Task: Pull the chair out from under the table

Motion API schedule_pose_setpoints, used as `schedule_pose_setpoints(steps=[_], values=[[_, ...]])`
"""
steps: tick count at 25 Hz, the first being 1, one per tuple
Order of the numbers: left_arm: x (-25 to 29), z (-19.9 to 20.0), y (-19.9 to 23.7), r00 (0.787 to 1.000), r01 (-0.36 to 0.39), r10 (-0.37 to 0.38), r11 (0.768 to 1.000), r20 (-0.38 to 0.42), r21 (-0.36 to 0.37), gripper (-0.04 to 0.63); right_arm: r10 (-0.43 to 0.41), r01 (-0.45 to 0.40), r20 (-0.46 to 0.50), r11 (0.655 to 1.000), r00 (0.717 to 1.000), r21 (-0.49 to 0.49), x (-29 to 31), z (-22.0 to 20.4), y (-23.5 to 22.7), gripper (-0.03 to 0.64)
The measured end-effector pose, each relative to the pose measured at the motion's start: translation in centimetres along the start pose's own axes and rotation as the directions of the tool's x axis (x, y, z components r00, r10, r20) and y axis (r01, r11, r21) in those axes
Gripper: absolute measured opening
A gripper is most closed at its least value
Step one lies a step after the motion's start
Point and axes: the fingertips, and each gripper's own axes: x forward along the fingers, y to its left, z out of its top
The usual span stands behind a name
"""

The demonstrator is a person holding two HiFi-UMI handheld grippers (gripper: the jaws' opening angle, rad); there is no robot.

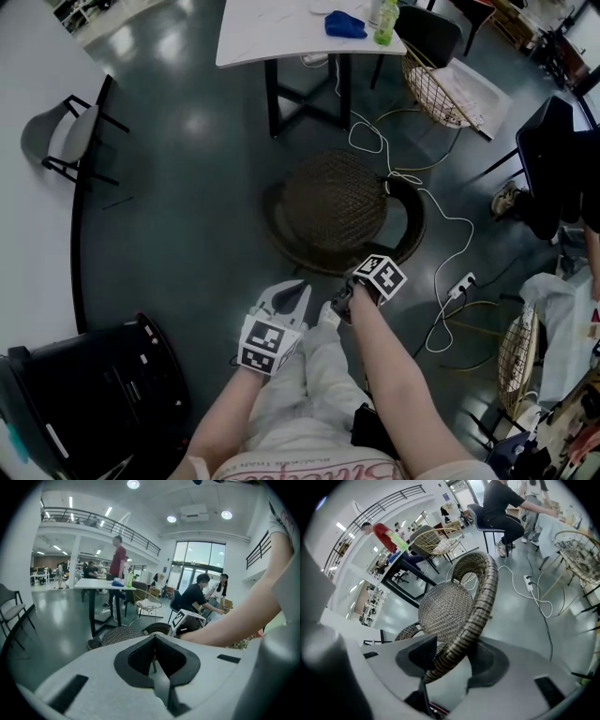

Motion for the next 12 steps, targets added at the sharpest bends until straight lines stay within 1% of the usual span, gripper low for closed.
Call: schedule_pose_setpoints(steps=[5, 12], values=[[-0.6, -0.2, -0.3, 1.000, 0.015, -0.015, 1.000, 0.014, 0.004, 0.002, -0.015, 0.015, -0.003, 1.000, 1.000, 0.004, -1.7, -1.7, -2.8, 0.190], [-1.5, -1.1, -2.6, 0.999, 0.049, -0.049, 0.999, 0.008, 0.021, 0.002, -0.037, 0.037, -0.044, 0.999, 0.998, -0.004, -4.6, -5.0, -7.9, 0.189]])
